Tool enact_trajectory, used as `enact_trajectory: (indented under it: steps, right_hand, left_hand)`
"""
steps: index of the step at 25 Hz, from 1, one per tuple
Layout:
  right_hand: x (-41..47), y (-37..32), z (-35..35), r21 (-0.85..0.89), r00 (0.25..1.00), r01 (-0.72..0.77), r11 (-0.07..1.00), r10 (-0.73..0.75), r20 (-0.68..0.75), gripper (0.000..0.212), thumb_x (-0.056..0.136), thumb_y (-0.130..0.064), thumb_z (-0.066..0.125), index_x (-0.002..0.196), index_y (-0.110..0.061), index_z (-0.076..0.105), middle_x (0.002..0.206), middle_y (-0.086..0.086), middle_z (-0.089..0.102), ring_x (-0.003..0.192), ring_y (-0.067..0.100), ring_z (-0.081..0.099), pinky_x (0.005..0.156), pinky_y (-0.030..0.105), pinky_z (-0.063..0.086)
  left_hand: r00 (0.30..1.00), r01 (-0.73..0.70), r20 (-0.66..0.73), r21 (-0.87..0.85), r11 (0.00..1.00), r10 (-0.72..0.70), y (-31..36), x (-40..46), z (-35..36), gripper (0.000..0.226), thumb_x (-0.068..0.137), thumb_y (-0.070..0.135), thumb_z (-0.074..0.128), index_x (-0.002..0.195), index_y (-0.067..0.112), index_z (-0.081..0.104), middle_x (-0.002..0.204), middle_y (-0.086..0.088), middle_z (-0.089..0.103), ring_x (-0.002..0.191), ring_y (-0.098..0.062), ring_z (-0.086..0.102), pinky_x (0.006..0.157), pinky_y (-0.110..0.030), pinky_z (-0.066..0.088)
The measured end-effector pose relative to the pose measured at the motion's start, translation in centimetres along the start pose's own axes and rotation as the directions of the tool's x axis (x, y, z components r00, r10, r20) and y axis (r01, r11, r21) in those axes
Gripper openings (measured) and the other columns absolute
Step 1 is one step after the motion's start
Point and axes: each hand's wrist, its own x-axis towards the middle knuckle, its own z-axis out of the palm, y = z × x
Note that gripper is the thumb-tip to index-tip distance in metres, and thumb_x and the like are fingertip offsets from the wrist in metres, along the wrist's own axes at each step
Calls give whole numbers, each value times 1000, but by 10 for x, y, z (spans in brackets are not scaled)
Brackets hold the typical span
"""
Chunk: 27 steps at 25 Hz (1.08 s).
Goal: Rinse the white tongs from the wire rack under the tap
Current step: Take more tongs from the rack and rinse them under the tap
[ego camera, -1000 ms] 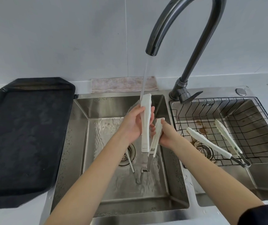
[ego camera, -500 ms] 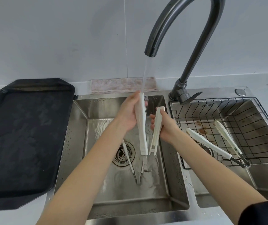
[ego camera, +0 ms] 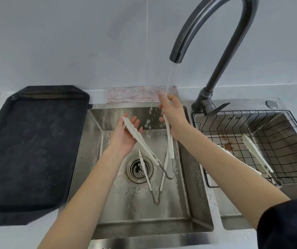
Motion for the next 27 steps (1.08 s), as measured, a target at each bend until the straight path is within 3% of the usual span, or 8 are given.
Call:
enact_trajectory:
  steps: [2,6,9,12,16,19,22,27]
  right_hand:
    - [3,4,1,8,999,23,1000,-22,-24,22,96,-36,45,109,-20,46,69,-5,45,54,5,39,50,18,37]
    - [10,10,-4,12,997,71,997,-71,-42,17,96,-36,42,111,-27,44,71,-5,46,63,11,46,64,30,43]
    - [5,22,-15,-155,998,67,986,-64,21,28,96,-26,42,123,-17,43,79,-2,53,74,11,51,71,27,44]
    - [-2,51,-30,-423,996,-6,906,44,80,39,95,-28,46,130,-12,40,109,10,62,101,22,60,87,35,49]
    - [-9,87,-51,-561,992,-71,825,119,49,24,94,-33,48,106,-12,50,108,15,66,87,20,61,87,40,53]
    - [-11,109,-59,-606,974,-155,780,225,41,32,97,-31,42,117,-7,49,112,16,65,79,19,59,79,36,55]
    - [-14,132,-63,-687,941,-223,691,336,33,43,98,-32,37,132,-6,39,87,7,60,67,18,57,64,30,51]
    - [-13,175,-69,-704,891,-327,630,453,-8,49,99,-30,36,139,-3,33,101,13,57,83,27,61,91,46,52]
  left_hand:
    - [1000,-23,11,188,982,22,-2,-1,-2,20,98,22,42,117,22,47,107,-3,56,93,-14,57,84,-33,46]
    - [997,-72,68,652,755,36,-16,-10,-5,35,95,6,44,129,15,45,116,-3,60,85,-11,63,84,-32,51]
    - [996,-88,56,640,763,67,-26,-14,-13,37,96,3,42,130,17,43,103,-1,62,83,-16,65,81,-32,54]
    - [994,-88,5,650,755,111,-36,-12,-25,42,96,1,41,134,18,38,101,-1,59,89,-22,64,81,-34,54]
    - [995,-15,-58,715,699,80,-58,-9,-47,50,95,3,43,141,21,32,112,-7,56,96,-24,62,95,-46,50]
    - [992,68,-122,706,705,25,-77,-8,-66,45,95,8,45,138,19,36,111,-7,58,95,-22,62,92,-47,51]
    - [983,138,-182,751,646,2,-94,-7,-84,40,94,8,48,133,15,41,112,-13,60,92,-23,62,76,-37,55]
    - [958,260,-281,786,561,-51,-110,-1,-110,45,94,9,48,137,18,40,120,-15,63,108,-29,62,82,-36,53]
